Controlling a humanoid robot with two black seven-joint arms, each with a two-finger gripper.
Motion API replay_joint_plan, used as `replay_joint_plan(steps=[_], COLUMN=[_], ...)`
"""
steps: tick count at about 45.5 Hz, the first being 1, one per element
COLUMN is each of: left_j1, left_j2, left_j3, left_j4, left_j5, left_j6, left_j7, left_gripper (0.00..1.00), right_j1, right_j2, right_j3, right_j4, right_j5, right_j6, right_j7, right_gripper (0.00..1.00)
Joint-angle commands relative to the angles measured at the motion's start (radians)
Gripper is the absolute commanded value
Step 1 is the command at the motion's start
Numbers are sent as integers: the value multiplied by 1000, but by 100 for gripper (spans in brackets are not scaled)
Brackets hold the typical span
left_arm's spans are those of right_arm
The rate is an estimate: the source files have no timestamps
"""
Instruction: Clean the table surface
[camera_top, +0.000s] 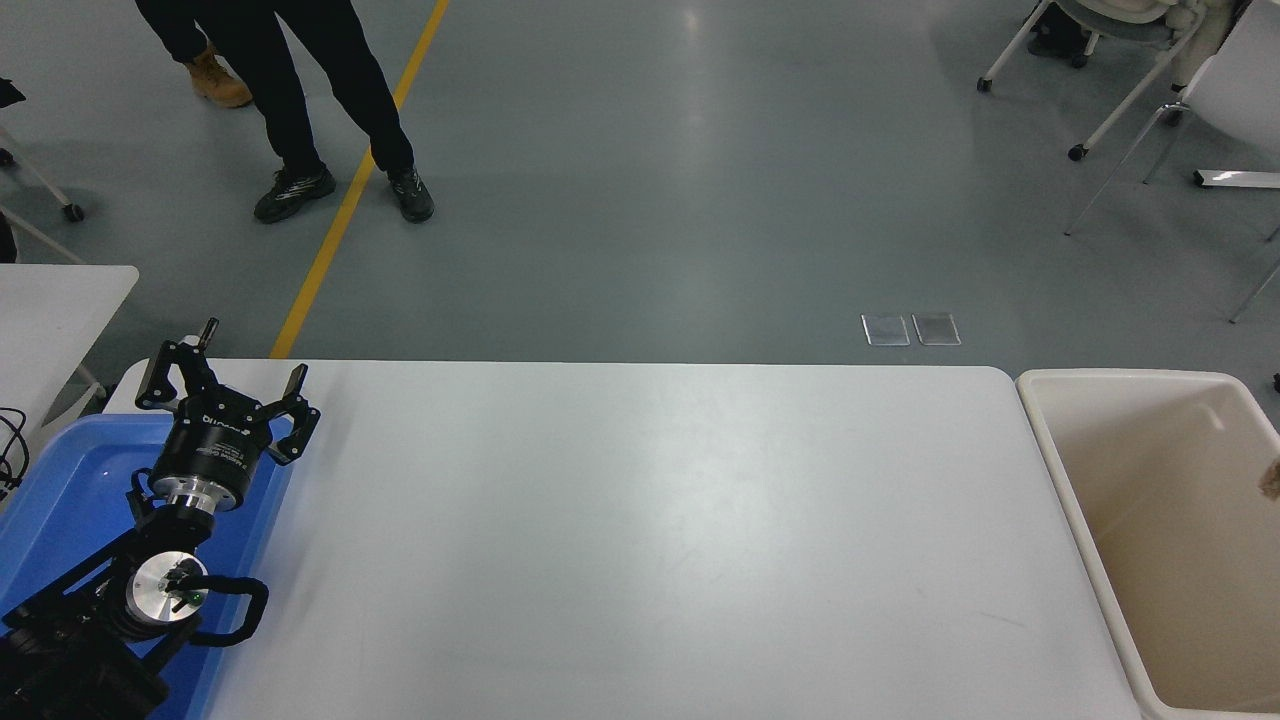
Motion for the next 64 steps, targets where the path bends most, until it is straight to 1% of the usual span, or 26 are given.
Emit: replay_joint_plan(steps=[1,15,25,37,64], left_j1=[0,0,0,1,0], left_j2=[0,0,0,1,1], left_j3=[1,0,0,0,0], left_j4=[0,0,0,0,0], left_j5=[1,1,-1,1,1], left_j6=[0,0,0,0,0], left_j7=[0,0,0,0,0], left_gripper=[99,99,99,99,99], right_j1=[-24,-46,-67,-107,-118], right_j2=[47,106,136,183,194], right_j3=[1,1,1,3,23], right_j4=[-4,-4,-4,-4,-4], right_j5=[45,88,128,129,129], right_j6=[-46,-115,-158,-204,-210], right_j7=[-46,-46,-69,-73,-75], right_gripper=[0,0,0,0,0])
